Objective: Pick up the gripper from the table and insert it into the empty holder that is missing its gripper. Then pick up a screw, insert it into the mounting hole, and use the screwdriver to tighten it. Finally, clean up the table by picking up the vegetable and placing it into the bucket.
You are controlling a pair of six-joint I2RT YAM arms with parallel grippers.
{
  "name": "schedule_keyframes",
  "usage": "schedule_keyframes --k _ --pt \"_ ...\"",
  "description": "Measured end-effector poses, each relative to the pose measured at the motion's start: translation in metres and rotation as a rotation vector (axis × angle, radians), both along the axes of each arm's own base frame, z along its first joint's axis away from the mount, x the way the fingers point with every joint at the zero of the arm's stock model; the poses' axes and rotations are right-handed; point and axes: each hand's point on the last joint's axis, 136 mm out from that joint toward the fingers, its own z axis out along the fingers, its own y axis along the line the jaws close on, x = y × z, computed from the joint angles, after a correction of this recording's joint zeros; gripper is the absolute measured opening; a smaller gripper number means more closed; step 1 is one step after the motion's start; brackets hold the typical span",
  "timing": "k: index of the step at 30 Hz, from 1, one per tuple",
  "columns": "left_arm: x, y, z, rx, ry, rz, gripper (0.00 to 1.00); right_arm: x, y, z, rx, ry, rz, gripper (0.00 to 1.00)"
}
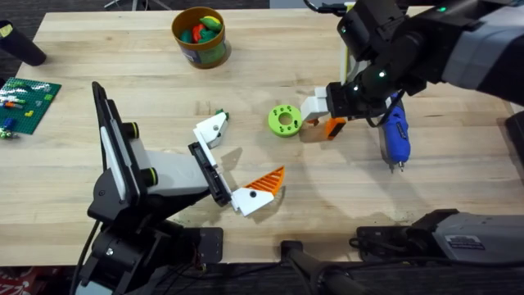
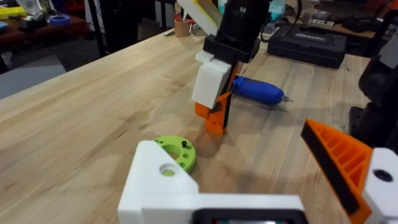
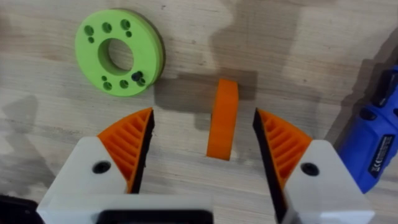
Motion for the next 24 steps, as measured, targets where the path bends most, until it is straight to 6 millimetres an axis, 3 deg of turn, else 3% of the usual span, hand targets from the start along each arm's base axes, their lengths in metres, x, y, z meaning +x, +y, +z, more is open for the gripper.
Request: schedule_keyframes --k 14,24 --pt "0.0 0.0 0.0 0.001 0.002 0.001 0.986 -0.007 -0.003 -0.002 -0.001 0.039 -0.008 0.918" --pt "0.0 0.0 0.0 0.001 0.002 0.001 0.985 -0.021 -0.014 0.031 0.025 0.06 -0.118 0.918"
